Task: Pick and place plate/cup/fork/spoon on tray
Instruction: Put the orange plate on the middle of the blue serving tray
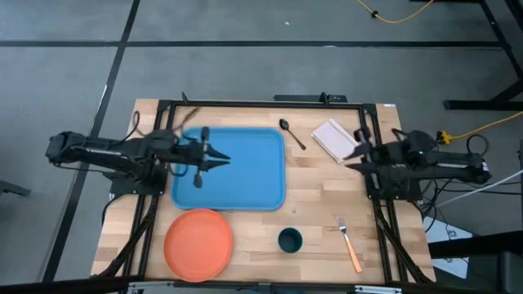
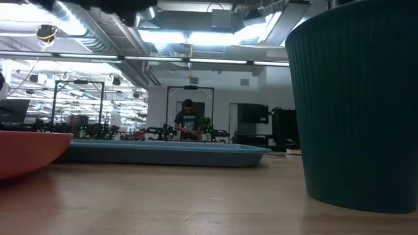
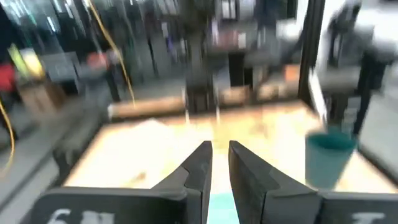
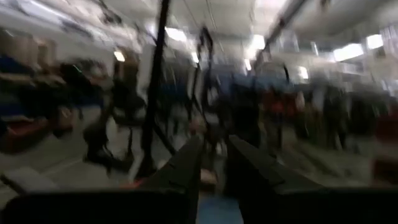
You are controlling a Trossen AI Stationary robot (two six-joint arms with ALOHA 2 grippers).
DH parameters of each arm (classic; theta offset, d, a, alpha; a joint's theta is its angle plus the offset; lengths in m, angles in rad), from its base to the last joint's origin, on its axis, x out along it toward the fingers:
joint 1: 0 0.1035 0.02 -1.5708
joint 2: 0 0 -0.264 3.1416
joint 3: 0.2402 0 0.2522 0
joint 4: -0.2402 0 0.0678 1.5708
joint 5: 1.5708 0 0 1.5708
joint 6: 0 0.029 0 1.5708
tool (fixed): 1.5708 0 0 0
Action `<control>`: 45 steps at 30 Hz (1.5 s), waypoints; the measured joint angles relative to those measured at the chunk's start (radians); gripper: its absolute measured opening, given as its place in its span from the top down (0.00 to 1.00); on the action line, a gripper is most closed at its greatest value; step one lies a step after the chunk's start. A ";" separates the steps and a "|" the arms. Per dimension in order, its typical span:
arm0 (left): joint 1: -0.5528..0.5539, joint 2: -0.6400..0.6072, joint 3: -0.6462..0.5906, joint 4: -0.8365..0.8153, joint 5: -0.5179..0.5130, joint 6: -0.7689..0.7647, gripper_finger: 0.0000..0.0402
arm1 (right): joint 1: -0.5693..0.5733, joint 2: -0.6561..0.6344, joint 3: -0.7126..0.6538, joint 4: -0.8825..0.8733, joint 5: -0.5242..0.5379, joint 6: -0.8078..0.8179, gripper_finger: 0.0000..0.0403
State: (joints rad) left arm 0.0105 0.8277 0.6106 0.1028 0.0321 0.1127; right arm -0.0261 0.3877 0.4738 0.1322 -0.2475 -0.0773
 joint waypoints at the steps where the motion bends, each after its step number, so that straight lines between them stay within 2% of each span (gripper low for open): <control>1: 0.000 0.028 0.039 -0.048 -0.010 -0.001 0.88 | 0.000 0.027 0.036 -0.071 0.040 0.013 0.79; 4: 0.000 0.094 0.125 -0.222 -0.023 -0.028 0.88 | 0.000 0.119 0.146 -0.256 0.129 0.081 0.79; 8: 0.000 0.147 0.211 -0.392 -0.022 -0.081 0.88 | 0.000 0.249 0.267 -0.479 0.133 0.129 0.79; 12: 0.000 0.149 0.229 -0.557 -0.005 -0.178 0.88 | 0.000 0.350 0.338 -0.658 0.132 0.152 0.79; 18: -0.004 0.141 0.230 -0.822 0.103 -0.392 0.88 | 0.000 0.444 0.339 -0.715 0.123 0.150 0.79; 22: -0.035 0.143 0.229 -0.953 0.129 -0.539 0.88 | 0.000 0.494 0.339 -0.723 0.123 0.149 0.79; 25: -0.080 0.143 0.212 -0.991 0.129 -0.614 0.88 | 0.000 0.521 0.339 -0.722 0.123 0.148 0.79; 31: -0.186 0.143 0.124 -0.986 0.126 -0.636 0.88 | 0.000 0.564 0.339 -0.722 0.123 0.148 0.79; 34: -0.226 0.143 0.085 -0.977 0.125 -0.700 0.88 | 0.000 0.580 0.338 -0.722 0.123 0.148 0.79; 38: -0.261 0.143 0.061 -0.946 0.122 -0.820 0.88 | 0.000 0.593 0.337 -0.721 0.123 0.148 0.79; 45: -0.287 0.143 0.061 -0.942 0.100 -0.836 0.88 | 0.000 0.595 0.337 -0.708 0.124 0.148 0.79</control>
State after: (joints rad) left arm -0.2768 0.9707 0.6720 -0.8392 0.1325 -0.7235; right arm -0.0257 0.9825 0.8108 -0.5760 -0.1238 0.0705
